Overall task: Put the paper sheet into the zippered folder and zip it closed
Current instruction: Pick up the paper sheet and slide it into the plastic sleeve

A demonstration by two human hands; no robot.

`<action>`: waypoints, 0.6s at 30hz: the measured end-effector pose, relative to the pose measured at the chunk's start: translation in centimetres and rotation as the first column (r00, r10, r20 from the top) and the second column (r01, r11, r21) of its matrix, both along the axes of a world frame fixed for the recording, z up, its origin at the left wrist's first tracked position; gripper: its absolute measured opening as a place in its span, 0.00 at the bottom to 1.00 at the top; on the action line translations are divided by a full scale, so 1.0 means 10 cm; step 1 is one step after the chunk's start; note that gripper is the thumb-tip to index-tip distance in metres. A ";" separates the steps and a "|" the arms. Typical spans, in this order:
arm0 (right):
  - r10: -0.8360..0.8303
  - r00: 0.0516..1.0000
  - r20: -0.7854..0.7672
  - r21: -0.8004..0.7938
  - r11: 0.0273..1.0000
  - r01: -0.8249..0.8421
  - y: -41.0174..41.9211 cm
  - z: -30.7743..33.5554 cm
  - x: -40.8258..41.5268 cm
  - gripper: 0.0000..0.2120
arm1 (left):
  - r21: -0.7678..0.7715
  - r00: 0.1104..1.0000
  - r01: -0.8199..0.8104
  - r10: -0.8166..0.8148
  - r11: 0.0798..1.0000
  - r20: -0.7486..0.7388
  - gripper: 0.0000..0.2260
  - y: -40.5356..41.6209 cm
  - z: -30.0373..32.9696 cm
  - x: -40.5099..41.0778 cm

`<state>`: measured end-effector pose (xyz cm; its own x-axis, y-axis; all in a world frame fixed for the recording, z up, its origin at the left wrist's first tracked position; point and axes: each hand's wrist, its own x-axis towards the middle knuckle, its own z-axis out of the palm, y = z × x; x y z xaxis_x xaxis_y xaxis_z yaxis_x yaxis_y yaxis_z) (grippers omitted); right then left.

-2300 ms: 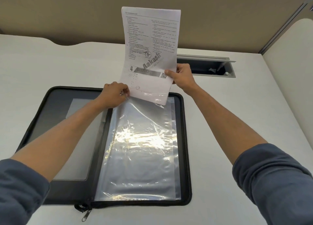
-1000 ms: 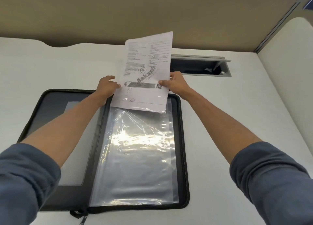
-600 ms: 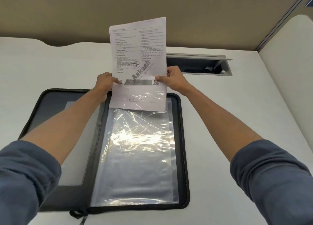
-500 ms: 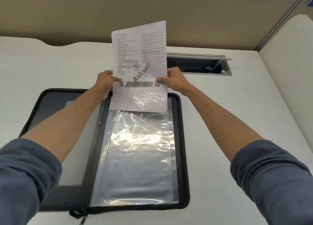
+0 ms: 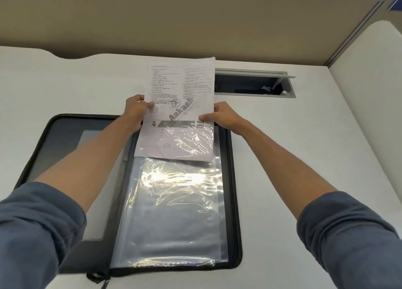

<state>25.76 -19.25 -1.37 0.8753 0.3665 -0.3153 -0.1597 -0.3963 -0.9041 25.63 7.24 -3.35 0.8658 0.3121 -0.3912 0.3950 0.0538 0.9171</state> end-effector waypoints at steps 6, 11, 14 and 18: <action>-0.301 0.948 0.102 0.055 0.953 0.297 0.04 -0.08 0.09 0.18 | 0.285 0.999 0.021 -0.012 0.958 -0.035 0.05 0.03 -0.04 0.00; -0.268 0.955 0.127 0.020 0.963 0.268 0.01 -0.04 0.05 0.17 | 0.176 0.998 -0.010 0.022 0.984 -0.066 0.04 -0.04 0.11 0.08; -0.242 0.963 0.121 0.001 0.970 0.244 -0.02 -0.04 -0.01 0.17 | 0.069 0.999 -0.005 0.009 0.998 -0.044 0.11 -0.02 0.09 0.15; -0.213 0.973 0.087 0.026 0.977 0.212 -0.09 -0.09 -0.05 0.18 | 0.142 0.997 0.067 -0.070 0.988 0.019 0.27 -0.01 0.09 0.21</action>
<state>25.27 -20.19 -2.22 0.9579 0.1737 -0.2286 -0.1576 -0.3473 -0.9244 27.72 7.14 -2.43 0.8957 0.3025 -0.3260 0.3709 -0.1037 0.9229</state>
